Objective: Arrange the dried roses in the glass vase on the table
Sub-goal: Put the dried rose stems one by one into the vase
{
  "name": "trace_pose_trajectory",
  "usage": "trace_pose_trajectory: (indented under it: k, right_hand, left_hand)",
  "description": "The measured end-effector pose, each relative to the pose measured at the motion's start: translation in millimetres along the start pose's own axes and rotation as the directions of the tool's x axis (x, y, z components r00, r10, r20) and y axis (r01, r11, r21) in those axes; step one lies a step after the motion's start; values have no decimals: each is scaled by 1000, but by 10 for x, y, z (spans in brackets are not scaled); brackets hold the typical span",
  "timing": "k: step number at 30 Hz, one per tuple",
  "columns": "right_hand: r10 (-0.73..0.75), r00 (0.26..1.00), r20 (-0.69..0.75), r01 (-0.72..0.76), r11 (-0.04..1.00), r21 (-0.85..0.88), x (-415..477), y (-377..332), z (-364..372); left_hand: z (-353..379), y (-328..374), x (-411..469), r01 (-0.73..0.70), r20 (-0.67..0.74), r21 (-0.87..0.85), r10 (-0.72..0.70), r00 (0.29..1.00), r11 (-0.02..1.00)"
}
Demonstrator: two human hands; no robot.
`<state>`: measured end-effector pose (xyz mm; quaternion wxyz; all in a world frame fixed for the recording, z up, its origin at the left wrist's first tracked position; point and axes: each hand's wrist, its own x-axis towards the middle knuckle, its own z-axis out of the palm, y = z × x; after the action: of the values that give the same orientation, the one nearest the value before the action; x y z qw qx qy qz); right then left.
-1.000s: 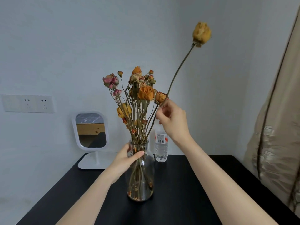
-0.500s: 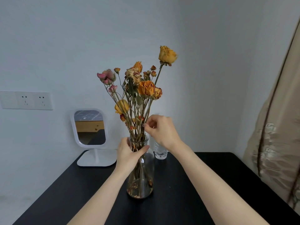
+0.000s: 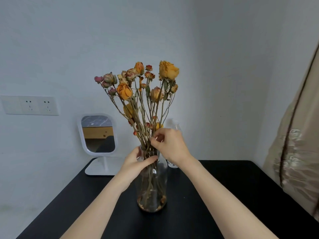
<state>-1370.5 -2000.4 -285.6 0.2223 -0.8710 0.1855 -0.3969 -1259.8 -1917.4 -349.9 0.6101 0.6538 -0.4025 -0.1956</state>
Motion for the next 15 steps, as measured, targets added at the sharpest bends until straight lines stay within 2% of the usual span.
trace_pose_trajectory:
  k: [3, 6, 9, 15]
  right_hand:
    - [-15, 996, -91, 21, 998, 62, 20, -77, -44]
    - [-22, 990, -138, 39, 992, 120, 17, -122, -78]
    - [6, 995, -103, 11, 986, 164, -4, -105, -92]
    - [68, 997, -30, -59, 972, 228, 5, -46, -103]
  left_hand:
    - [20, -5, -4, 3, 4, -12, -3, 1000, 1000]
    - [85, -5, -18, -25, -77, -15, 24, 997, 1000]
    - [135, 8, -28, -61, -131, -18, 58, 990, 998]
    - [132, 13, -37, -67, -130, -18, 64, 990, 998]
